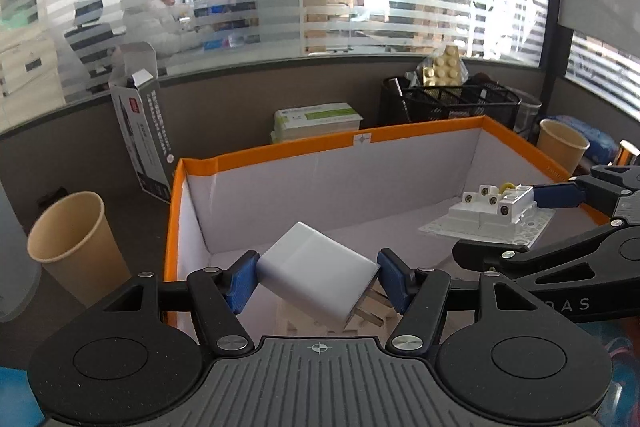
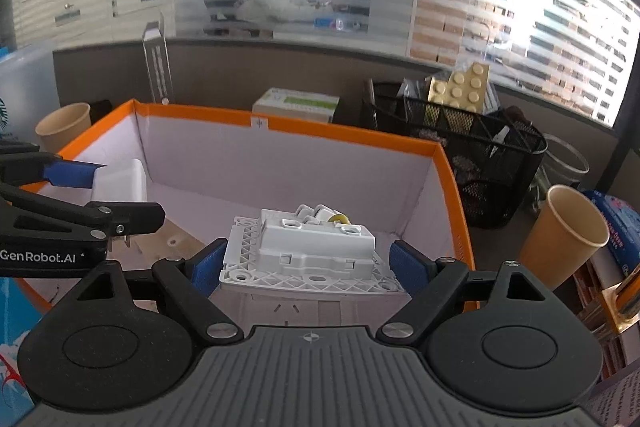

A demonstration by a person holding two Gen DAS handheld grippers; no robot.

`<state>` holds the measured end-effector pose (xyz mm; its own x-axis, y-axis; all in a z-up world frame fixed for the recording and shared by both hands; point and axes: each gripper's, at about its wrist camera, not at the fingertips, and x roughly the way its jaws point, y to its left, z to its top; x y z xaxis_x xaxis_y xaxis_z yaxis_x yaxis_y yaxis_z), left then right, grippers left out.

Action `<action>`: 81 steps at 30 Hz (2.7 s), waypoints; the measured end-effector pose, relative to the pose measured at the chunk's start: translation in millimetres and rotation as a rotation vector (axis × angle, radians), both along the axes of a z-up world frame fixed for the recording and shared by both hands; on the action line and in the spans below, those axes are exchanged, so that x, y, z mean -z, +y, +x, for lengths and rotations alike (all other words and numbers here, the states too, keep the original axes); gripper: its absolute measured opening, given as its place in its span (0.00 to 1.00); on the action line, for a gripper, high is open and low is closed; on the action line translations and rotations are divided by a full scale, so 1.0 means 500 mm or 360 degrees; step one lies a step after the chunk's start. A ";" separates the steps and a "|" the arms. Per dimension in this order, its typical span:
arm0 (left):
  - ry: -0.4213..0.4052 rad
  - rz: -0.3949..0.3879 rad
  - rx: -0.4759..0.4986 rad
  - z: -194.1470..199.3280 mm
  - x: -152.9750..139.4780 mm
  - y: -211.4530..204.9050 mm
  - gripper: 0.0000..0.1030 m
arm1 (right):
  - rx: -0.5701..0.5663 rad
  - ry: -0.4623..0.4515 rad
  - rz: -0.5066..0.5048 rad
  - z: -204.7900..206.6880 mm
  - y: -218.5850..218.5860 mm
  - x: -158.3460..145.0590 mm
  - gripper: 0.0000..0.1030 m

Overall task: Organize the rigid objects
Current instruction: 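Carry the charger with the left gripper while the right holds the socket panel over the box, then open the left gripper dropping the charger while the right releases the socket panel into the box, then move both grippers from the orange box back down to the mat, then grasp the two clear plastic tubes with the right gripper while the left grasps the red stick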

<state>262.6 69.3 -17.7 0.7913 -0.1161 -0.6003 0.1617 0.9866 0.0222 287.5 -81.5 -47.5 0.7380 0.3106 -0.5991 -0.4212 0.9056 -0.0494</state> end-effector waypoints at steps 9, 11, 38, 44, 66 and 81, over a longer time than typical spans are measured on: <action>0.0041 0.0064 -0.0019 0.006 0.002 -0.008 0.62 | -0.0006 0.0033 -0.0085 0.009 0.013 0.000 0.82; 0.0047 0.0070 -0.0024 0.007 0.002 -0.009 0.62 | -0.0013 0.0063 -0.0111 0.013 0.016 -0.001 0.82; -0.0234 0.0055 -0.0166 -0.152 -0.114 0.044 1.00 | 0.0025 -0.0265 0.0081 -0.167 -0.053 -0.122 1.00; -0.0260 0.0055 -0.0347 -0.276 -0.102 0.161 1.00 | -0.0060 -0.0239 0.0157 -0.284 -0.084 -0.086 1.00; -0.0008 0.0273 -0.0308 -0.418 0.133 0.272 1.00 | -0.0065 0.0124 0.0162 -0.291 -0.094 0.116 1.00; -0.0040 -0.0017 -0.0236 -0.448 0.130 0.254 0.16 | 0.0040 0.0118 0.0272 -0.290 -0.114 0.118 0.76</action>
